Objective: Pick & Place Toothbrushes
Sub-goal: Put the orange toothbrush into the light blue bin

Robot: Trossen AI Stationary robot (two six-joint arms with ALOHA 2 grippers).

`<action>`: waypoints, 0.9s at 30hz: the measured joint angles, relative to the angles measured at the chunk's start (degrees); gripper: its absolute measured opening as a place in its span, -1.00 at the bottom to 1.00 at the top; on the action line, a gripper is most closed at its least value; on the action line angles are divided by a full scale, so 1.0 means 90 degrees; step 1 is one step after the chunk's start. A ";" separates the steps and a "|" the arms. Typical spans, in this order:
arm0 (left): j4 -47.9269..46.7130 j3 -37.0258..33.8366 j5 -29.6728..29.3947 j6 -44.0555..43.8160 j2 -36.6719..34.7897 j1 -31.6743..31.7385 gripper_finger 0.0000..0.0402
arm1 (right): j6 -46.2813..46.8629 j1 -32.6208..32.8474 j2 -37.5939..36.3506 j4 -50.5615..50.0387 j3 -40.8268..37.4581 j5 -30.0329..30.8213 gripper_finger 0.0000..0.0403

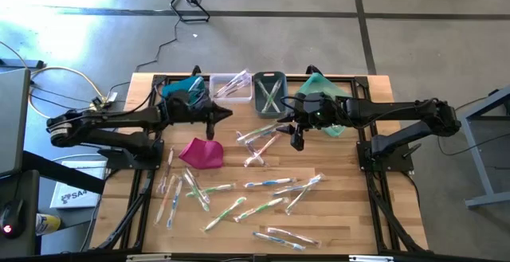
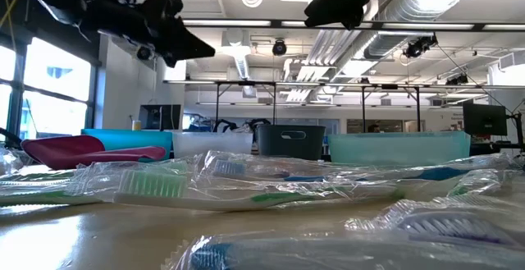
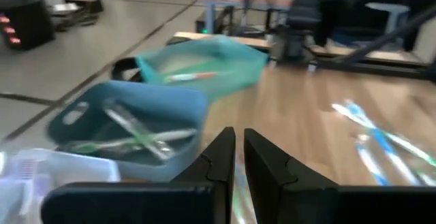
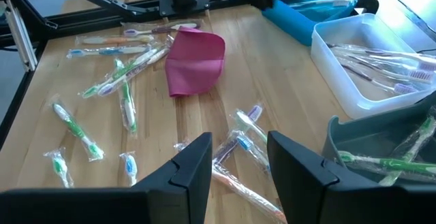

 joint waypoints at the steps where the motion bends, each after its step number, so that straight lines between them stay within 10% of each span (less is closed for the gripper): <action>1: -0.0050 -0.0004 -0.0001 0.0000 -0.0068 -0.0126 -0.86 | 0.0000 -0.0001 0.0000 0.0000 0.0000 -0.0001 -0.33; 27: -0.0150 -0.0004 -0.0102 0.0170 -0.0201 -0.1299 -0.86 | -0.0010 0.0000 0.0000 0.0000 0.0000 0.0014 -0.33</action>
